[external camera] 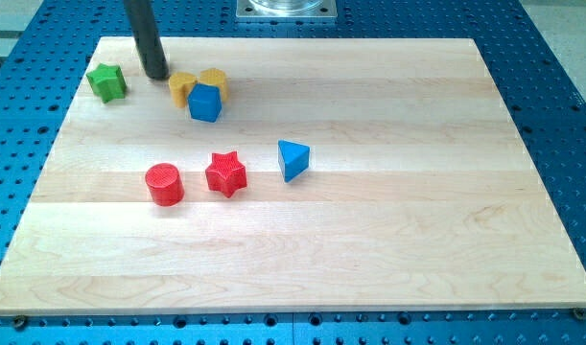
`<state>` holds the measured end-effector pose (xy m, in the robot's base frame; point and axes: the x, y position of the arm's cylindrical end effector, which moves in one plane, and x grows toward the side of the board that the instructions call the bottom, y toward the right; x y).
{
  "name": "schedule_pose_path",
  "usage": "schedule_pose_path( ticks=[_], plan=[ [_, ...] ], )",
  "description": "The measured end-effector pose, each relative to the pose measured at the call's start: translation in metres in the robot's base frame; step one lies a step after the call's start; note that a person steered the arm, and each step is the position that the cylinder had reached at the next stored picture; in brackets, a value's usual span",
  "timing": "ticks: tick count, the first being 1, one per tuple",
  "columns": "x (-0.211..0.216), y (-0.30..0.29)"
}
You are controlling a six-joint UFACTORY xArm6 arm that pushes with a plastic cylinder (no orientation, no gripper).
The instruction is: Push the red circle close to the heart
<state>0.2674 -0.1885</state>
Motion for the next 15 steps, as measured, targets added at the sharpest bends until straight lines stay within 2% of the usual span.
schedule_pose_path(
  ticks=[3,4,5,6,7,8,9,10,11,12,13,14,15],
  plan=[
    [0.018,0.002],
    [0.054,0.010],
    [0.133,0.044],
    [0.192,-0.008],
    [0.270,-0.002],
    [0.251,0.057],
    [0.194,0.072],
    [0.219,0.055],
    [0.195,0.019],
    [0.164,0.038],
    [0.132,0.066],
    [0.116,0.138],
    [0.109,0.177]
  ],
)
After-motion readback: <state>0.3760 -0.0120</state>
